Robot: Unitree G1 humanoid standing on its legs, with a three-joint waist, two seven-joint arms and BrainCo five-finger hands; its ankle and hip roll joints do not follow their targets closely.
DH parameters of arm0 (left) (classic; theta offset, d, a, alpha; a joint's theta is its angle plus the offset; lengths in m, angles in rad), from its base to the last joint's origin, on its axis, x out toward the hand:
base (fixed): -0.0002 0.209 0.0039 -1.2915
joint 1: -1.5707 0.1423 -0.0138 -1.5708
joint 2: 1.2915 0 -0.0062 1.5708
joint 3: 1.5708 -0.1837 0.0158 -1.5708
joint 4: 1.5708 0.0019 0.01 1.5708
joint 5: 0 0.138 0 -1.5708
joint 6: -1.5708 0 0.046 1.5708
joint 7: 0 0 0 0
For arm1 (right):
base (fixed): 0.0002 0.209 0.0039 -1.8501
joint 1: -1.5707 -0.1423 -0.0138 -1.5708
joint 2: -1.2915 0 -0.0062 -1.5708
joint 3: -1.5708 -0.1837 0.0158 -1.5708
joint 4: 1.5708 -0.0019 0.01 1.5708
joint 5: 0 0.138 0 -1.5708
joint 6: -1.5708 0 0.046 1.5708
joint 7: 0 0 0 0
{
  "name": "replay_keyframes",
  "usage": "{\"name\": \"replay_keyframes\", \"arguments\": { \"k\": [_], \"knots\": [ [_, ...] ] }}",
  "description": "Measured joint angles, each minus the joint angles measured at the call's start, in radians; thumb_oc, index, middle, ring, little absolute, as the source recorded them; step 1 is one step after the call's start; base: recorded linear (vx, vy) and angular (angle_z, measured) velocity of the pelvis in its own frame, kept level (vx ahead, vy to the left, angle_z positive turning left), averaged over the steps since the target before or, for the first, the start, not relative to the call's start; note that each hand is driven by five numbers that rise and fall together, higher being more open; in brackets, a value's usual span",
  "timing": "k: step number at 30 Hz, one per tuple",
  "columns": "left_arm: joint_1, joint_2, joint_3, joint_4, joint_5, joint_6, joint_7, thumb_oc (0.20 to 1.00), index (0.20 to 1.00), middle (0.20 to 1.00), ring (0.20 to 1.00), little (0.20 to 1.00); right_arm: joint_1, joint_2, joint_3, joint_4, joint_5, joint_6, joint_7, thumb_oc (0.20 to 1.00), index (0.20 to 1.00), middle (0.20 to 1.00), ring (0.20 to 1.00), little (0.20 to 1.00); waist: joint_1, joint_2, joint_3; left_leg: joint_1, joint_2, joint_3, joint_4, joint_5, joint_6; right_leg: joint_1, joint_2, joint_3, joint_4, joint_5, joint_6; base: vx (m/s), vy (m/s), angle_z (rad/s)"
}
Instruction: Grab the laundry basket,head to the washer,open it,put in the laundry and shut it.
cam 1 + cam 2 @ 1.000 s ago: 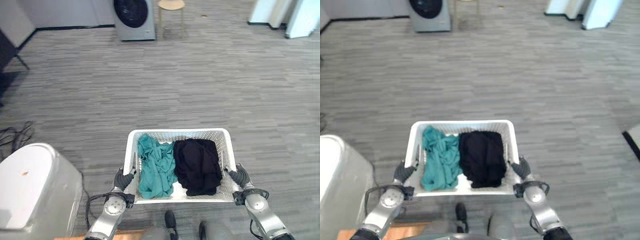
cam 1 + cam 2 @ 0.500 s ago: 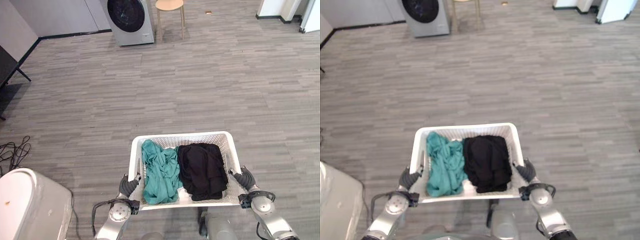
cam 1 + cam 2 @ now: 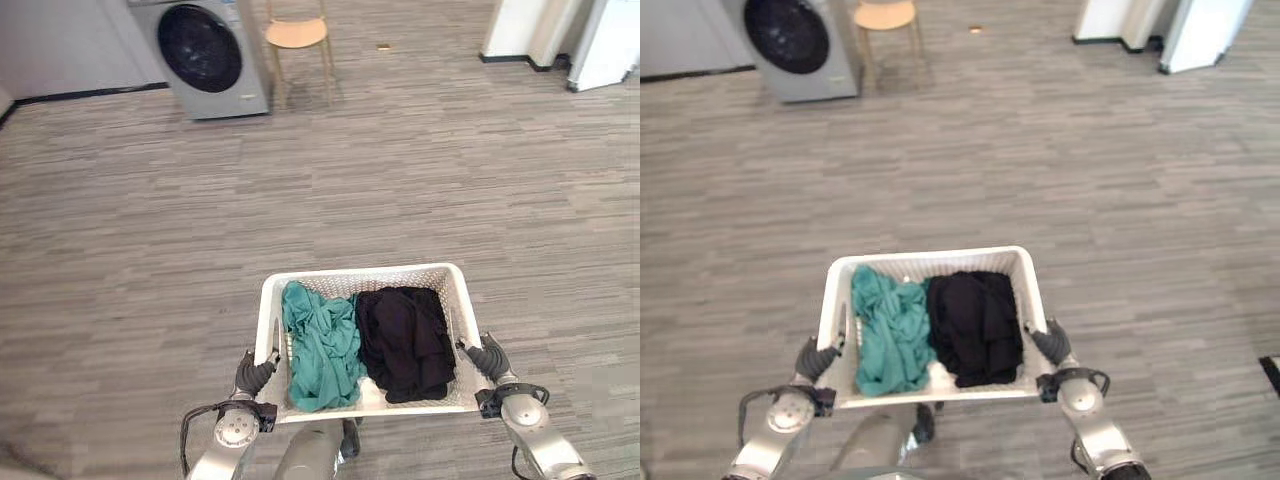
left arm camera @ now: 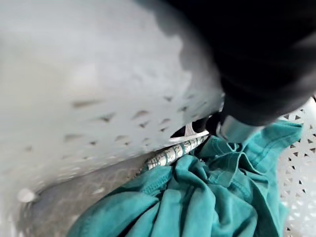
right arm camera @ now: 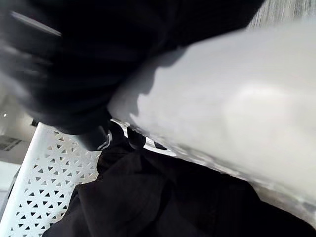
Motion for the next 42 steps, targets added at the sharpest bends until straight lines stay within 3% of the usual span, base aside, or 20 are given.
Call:
{"name": "replay_keyframes", "arguments": {
  "k": [1,2,6,9,13,15,17,18,20,22,23,24,26,28,29,31,33,37,39,42],
  "knots": [
    [-0.004,-0.003,0.001,0.007,0.0,0.006,-0.001,0.2,0.2,0.2,0.2,0.2,0.001,0.001,-0.001,0.005,0.0,0.0,0.001,0.2,0.2,0.2,0.2,0.2,0.007,-0.032,-0.007,0.016,-0.016,0.002,0.007,0.036,0.005,-0.025,-0.054,-0.001,0.069,-0.082,-0.033,0.29,0.107,-0.84],
    [-0.003,-0.011,-0.006,0.004,0.0,0.006,-0.004,0.2,0.2,0.2,0.2,0.2,-0.002,-0.015,-0.008,0.0,0.0,-0.002,0.003,0.2,0.2,0.2,0.2,0.2,0.012,-0.02,-0.003,0.027,-0.018,-0.042,-0.004,0.108,-0.009,-0.047,-0.093,-0.004,0.095,-0.117,-0.05,0.41,0.169,-0.89],
    [-0.099,-0.023,-0.012,0.042,0.029,0.009,-0.017,0.2,0.2,0.2,0.2,0.2,0.011,-0.012,-0.045,-0.015,0.0,-0.002,0.0,0.2,0.2,0.2,0.2,0.2,-0.043,-0.023,-0.001,0.105,-0.076,-0.063,0.009,0.031,-0.039,-0.114,-0.252,0.005,0.029,-0.116,-0.028,0.33,0.177,0.03],
    [-0.125,0.007,0.001,0.038,0.03,0.009,-0.021,0.2,0.2,0.2,0.2,0.2,-0.014,-0.001,-0.034,-0.028,0.0,-0.002,0.001,0.2,0.2,0.2,0.2,0.2,-0.033,-0.028,-0.002,0.152,-0.074,-0.085,0.043,-0.034,-0.08,-0.247,-0.297,0.026,0.229,-0.111,-0.019,0.25,0.112,0.23],
    [-0.09,0.024,0.022,-0.004,0.029,0.008,-0.021,0.2,0.2,0.2,0.2,0.2,-0.039,0.006,-0.017,-0.028,-0.001,-0.001,0.01,0.2,0.2,0.2,0.2,0.2,-0.006,-0.019,-0.001,0.205,-0.045,-0.111,-0.004,-0.04,-0.099,-0.406,-0.286,0.031,0.3,-0.112,-0.021,0.19,0.052,0.13],
    [-0.086,0.019,0.029,-0.004,0.027,0.008,-0.021,0.2,0.2,0.2,0.2,0.2,-0.048,0.005,-0.017,-0.027,-0.002,0.0,0.014,0.2,0.2,0.2,0.2,0.2,-0.007,0.008,0.008,0.227,-0.013,-0.139,-0.044,-0.045,-0.092,-0.527,-0.246,0.034,0.268,-0.102,-0.023,0.27,-0.012,0.15],
    [-0.082,0.014,0.025,0.02,0.027,0.008,-0.022,0.2,0.2,0.2,0.2,0.2,-0.026,0.007,-0.015,-0.025,-0.002,0.002,0.015,0.2,0.2,0.2,0.2,0.2,-0.022,0.011,0.019,0.27,0.02,-0.163,-0.05,-0.069,-0.128,-0.651,-0.21,0.019,0.128,0.035,-0.025,0.46,-0.149,0.35],
    [-0.065,0.011,0.024,0.022,0.027,0.005,-0.024,0.2,0.2,0.2,0.2,0.2,-0.011,0.012,-0.014,-0.021,-0.002,0.002,0.015,0.2,0.2,0.2,0.2,0.2,-0.035,-0.013,0.035,0.31,0.012,-0.191,-0.052,-0.102,-0.179,-0.683,-0.225,-0.014,0.006,0.12,-0.008,0.53,-0.223,0.7],
    [-0.054,0.01,0.006,0.024,0.03,0.006,-0.032,0.2,0.2,0.2,0.2,0.2,0.024,0.011,-0.022,-0.019,-0.002,0.005,0.015,0.2,0.2,0.2,0.2,0.2,-0.066,-0.032,0.035,0.338,0.007,-0.248,-0.054,-0.129,-0.205,-0.672,-0.258,-0.021,-0.015,0.132,0.006,0.42,-0.218,1.0],
    [-0.049,0.005,-0.003,0.023,0.031,0.008,-0.039,0.2,0.2,0.2,0.2,0.2,0.038,0.007,-0.029,-0.018,-0.001,0.005,0.015,0.2,0.2,0.2,0.2,0.2,-0.079,-0.022,0.042,0.357,0.049,-0.298,0.003,-0.18,-0.221,-0.629,-0.242,-0.028,0.016,0.225,-0.032,0.4,-0.265,1.26],
    [-0.049,0.0,-0.002,0.024,0.031,0.008,-0.042,0.2,0.2,0.2,0.2,0.2,0.035,0.002,-0.029,-0.015,-0.001,0.005,0.016,0.2,0.2,0.2,0.2,0.2,-0.074,-0.02,0.045,0.362,0.074,-0.266,0.054,-0.177,-0.264,-0.598,-0.232,-0.043,0.018,0.263,-0.05,0.29,-0.226,1.31],
    [-0.044,-0.01,0.001,0.028,0.031,0.009,-0.042,0.2,0.2,0.2,0.2,0.2,0.027,0.002,-0.031,-0.003,-0.001,0.005,0.016,0.2,0.2,0.2,0.2,0.2,-0.073,-0.019,0.049,0.359,0.092,-0.243,0.108,-0.175,-0.291,-0.566,-0.227,-0.059,0.022,0.262,-0.062,0.16,-0.139,0.99],
    [-0.04,-0.018,-0.002,0.027,0.031,0.01,-0.042,0.2,0.2,0.2,0.2,0.2,0.022,-0.006,-0.039,-0.001,-0.001,0.001,0.022,0.2,0.2,0.2,0.2,0.2,-0.061,-0.024,0.049,0.341,0.113,-0.198,0.234,-0.17,-0.308,-0.504,-0.21,-0.084,0.011,0.25,-0.091,0.24,-0.155,0.66],
    [-0.044,-0.019,0.003,0.021,0.029,0.01,-0.041,0.2,0.2,0.2,0.2,0.2,-0.004,-0.014,-0.041,-0.013,-0.001,-0.003,0.023,0.2,0.2,0.2,0.2,0.2,-0.037,-0.027,0.049,0.231,0.154,-0.18,0.462,-0.158,-0.333,-0.449,-0.194,-0.089,-0.022,0.226,-0.138,0.24,-0.083,0.27],
    [-0.046,-0.023,0.009,0.014,0.028,0.009,-0.041,0.2,0.2,0.2,0.2,0.2,-0.021,-0.017,-0.041,-0.02,-0.001,-0.003,0.021,0.2,0.2,0.2,0.2,0.2,-0.028,-0.032,0.049,0.184,0.152,-0.181,0.498,-0.186,-0.336,-0.434,-0.191,-0.078,-0.04,0.23,-0.155,0.25,-0.035,0.22],
    [-0.053,-0.026,0.008,-0.005,0.028,0.009,-0.04,0.2,0.2,0.2,0.2,0.2,-0.028,-0.026,-0.05,-0.02,-0.001,-0.003,0.021,0.2,0.2,0.2,0.2,0.2,-0.016,-0.036,0.051,0.139,0.14,-0.152,0.38,-0.207,-0.338,-0.402,-0.187,-0.068,-0.078,0.237,-0.149,0.25,0.001,0.07],
    [-0.053,-0.025,0.009,-0.003,0.028,0.009,-0.039,0.2,0.2,0.2,0.2,0.2,-0.03,-0.024,-0.051,-0.018,-0.001,-0.003,0.021,0.2,0.2,0.2,0.2,0.2,-0.01,-0.039,0.055,0.113,0.126,-0.097,0.171,-0.152,-0.331,-0.338,-0.168,-0.055,-0.131,0.226,-0.159,0.33,0.034,-0.22],
    [-0.059,-0.022,0.004,0.006,0.029,0.01,-0.04,0.2,0.2,0.2,0.2,0.2,-0.02,-0.022,-0.047,-0.011,-0.001,-0.004,0.019,0.2,0.2,0.2,0.2,0.2,-0.014,-0.018,0.056,0.018,0.168,-0.102,0.072,0.004,-0.351,-0.265,-0.106,-0.059,-0.131,0.181,-0.154,0.3,0.069,-0.27],
    [-0.061,-0.026,0.003,0.014,0.029,0.01,-0.041,0.2,0.2,0.2,0.2,0.2,-0.017,-0.02,-0.049,-0.01,-0.001,-0.005,0.017,0.2,0.2,0.2,0.2,0.2,-0.016,-0.026,0.06,-0.015,0.179,-0.101,0.019,0.028,-0.347,-0.228,-0.091,-0.053,-0.131,0.129,-0.171,0.43,0.175,-0.17],
    [-0.063,-0.032,-0.002,0.029,0.029,0.012,-0.043,0.2,0.2,0.2,0.2,0.2,-0.016,-0.022,-0.052,-0.009,-0.001,-0.004,0.014,0.2,0.2,0.2,0.2,0.2,-0.012,-0.031,0.064,-0.048,0.186,-0.085,-0.012,0.05,-0.334,-0.163,-0.089,-0.04,-0.13,0.093,-0.161,0.39,0.169,-0.13]
  ]
}}
